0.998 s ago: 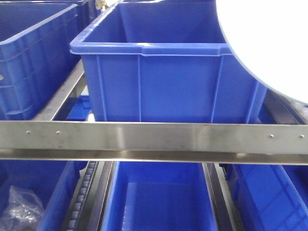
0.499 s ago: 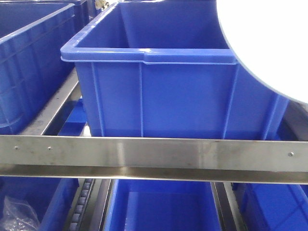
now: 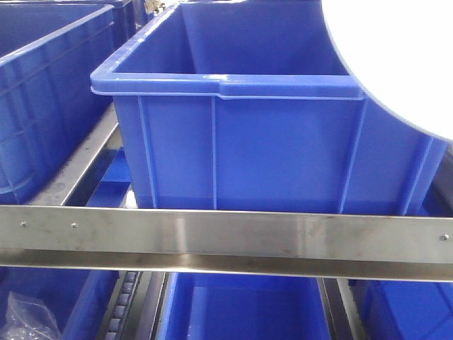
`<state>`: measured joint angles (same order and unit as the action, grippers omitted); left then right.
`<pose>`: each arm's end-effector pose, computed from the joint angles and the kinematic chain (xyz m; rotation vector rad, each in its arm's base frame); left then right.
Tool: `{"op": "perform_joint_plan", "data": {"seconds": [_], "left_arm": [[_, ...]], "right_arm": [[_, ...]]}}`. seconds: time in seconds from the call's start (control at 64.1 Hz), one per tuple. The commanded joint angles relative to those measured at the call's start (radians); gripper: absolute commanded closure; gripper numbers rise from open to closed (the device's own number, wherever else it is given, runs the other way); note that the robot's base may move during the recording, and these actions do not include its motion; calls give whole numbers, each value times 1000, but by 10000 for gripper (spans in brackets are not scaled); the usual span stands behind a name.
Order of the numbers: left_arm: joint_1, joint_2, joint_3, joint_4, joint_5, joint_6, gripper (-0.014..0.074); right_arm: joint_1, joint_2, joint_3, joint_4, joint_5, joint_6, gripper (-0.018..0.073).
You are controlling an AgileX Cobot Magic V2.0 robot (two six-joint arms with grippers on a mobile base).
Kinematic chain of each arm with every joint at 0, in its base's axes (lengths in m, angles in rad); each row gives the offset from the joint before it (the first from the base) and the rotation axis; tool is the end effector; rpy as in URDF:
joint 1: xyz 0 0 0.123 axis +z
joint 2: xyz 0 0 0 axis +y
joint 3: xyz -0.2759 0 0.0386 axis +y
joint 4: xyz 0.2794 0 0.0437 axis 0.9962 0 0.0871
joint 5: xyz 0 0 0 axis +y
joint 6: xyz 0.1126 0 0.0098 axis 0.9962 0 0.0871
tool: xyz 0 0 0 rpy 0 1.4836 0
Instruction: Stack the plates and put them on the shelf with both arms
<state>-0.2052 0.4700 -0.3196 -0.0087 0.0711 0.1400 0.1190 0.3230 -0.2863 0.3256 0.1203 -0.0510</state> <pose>0.1628 -0.0340 0.2685 0.2861 1.6812 -0.0556 0.1426 0.0214 0.2734 0.0965 1.6417 0.3310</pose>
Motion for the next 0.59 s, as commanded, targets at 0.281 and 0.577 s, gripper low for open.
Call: {"op": "perform_joint_plan", "data": {"seconds": [0.281, 0.577], "left_arm": [[2, 5, -31, -2, -93, -9, 514], [2, 5, -31, -2, -93, -9, 514]], "right_arm": [[-3, 4, -32, 7, -120, -4, 509], [1, 174, -174, 12, -120, -2, 509]]}}
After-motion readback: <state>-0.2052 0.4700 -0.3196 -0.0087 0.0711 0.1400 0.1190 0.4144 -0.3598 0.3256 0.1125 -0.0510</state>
